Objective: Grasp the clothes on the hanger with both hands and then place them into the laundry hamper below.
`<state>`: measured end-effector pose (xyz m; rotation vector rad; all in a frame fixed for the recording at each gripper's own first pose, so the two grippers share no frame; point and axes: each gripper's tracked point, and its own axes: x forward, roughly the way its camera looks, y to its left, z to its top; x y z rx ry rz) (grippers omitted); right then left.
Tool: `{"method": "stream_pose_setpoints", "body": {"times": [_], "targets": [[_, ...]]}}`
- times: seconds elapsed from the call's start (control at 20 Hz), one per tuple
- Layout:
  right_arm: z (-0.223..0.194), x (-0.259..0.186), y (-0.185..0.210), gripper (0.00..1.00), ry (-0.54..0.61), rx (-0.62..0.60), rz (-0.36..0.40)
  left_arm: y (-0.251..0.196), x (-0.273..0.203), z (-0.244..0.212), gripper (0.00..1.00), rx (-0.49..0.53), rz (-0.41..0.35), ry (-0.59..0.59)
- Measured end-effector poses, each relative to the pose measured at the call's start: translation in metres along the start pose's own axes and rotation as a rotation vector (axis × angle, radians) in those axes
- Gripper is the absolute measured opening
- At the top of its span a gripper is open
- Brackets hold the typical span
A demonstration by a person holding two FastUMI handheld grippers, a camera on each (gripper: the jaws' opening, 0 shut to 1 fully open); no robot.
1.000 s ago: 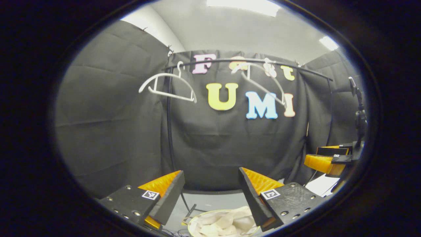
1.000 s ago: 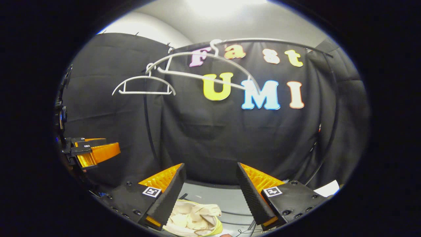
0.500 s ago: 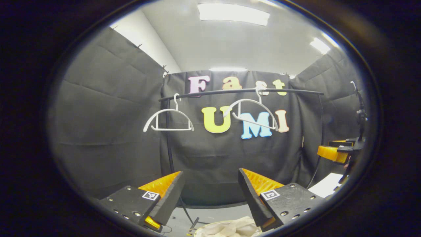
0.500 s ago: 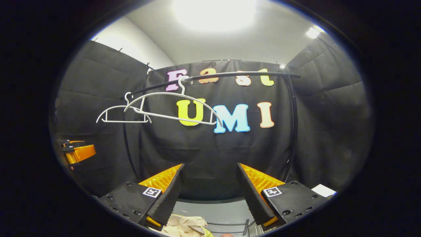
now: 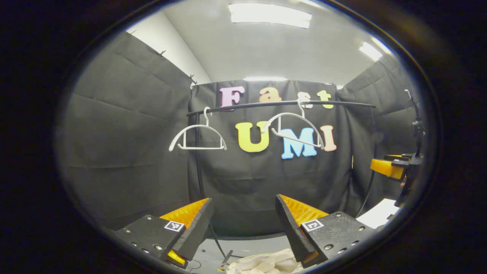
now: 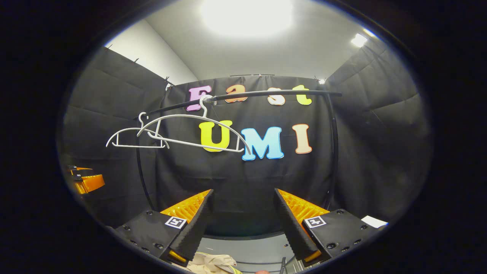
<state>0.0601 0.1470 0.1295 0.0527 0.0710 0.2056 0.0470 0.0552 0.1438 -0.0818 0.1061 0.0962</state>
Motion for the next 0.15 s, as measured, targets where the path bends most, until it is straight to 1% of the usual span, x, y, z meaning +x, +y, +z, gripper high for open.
{"method": "stream_pose_setpoints", "body": {"times": [0.1,0.15], "targets": [[0.0015,0.0022,-0.0004,0.93,-0.001,0.000,-0.002,0.0010,0.0007,-0.0004,0.95,0.004,0.007,0.001],[0.0013,0.0035,0.0006,0.96,-0.001,-0.002,-0.001,0.0010,0.0013,-0.0009,0.95,0.004,0.007,0.005]]}}
